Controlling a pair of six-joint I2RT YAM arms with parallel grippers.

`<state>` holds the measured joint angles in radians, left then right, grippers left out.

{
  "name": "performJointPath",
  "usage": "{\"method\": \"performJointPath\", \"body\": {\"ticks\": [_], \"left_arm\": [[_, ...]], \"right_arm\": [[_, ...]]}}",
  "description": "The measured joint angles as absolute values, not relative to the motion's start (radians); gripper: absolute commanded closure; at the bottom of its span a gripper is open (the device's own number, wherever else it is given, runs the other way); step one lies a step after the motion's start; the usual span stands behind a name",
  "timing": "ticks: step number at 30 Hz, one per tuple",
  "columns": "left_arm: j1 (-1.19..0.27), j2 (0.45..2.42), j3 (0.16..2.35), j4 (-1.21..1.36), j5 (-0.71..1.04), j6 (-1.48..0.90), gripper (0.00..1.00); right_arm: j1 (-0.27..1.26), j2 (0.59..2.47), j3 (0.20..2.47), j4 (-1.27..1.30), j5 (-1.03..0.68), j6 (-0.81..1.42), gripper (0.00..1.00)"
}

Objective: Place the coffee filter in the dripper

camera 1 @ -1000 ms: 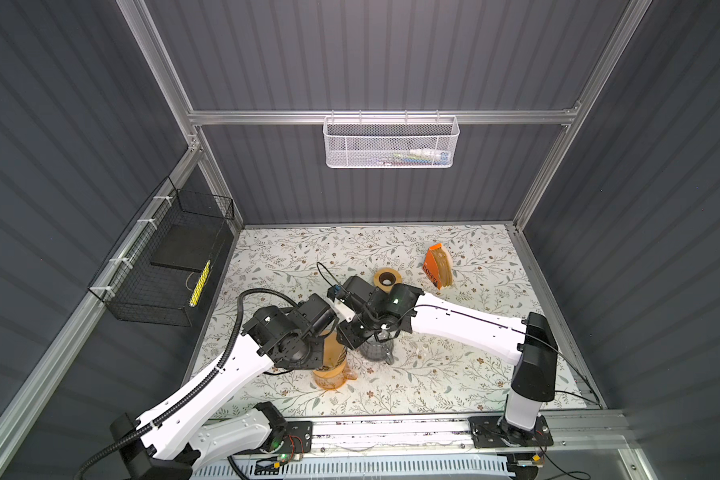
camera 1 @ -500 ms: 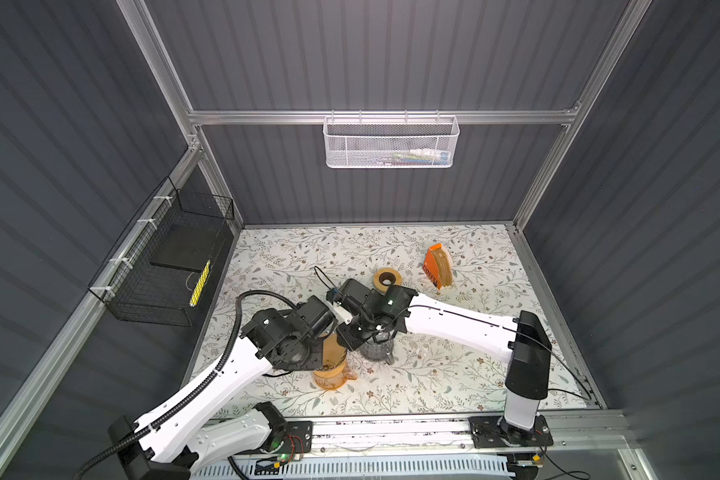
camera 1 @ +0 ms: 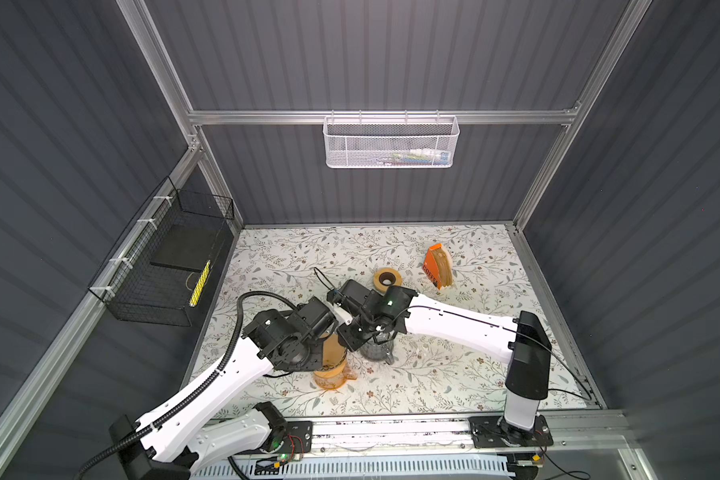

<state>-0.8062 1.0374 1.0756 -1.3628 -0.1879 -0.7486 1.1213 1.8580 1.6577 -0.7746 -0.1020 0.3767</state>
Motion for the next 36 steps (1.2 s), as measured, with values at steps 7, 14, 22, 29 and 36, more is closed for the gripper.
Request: {"method": "performJointPath", "body": {"ticks": [7,14,22,29,36], "left_arm": [[-0.807,1.032,1.068,-1.356,-0.191,-0.750,0.70],[-0.807,1.029,1.068,-1.356,-0.199,-0.753,0.70],[-0.807,1.023,1.068,-1.350,-0.202,-0.754,0.70],[-0.807,1.023,1.068,-1.348,-0.207,-0.754,0.70],[-0.807,1.023,1.068,-1.348,-0.208,-0.757,0.70]], "right_arm": [[1.124,1.858,1.660,-0.775,-0.101,0.374,0.65],[1.126,1.858,1.668,-0.779,-0.097,0.373,0.65],[1.126,1.866,1.668,-0.779,-0.086,0.368,0.65],[1.126,1.873,1.668,-0.779,-0.082,0.365,0.65],[1.126,1.873,1.668,-0.779,-0.082,0.365,0.65]]}}
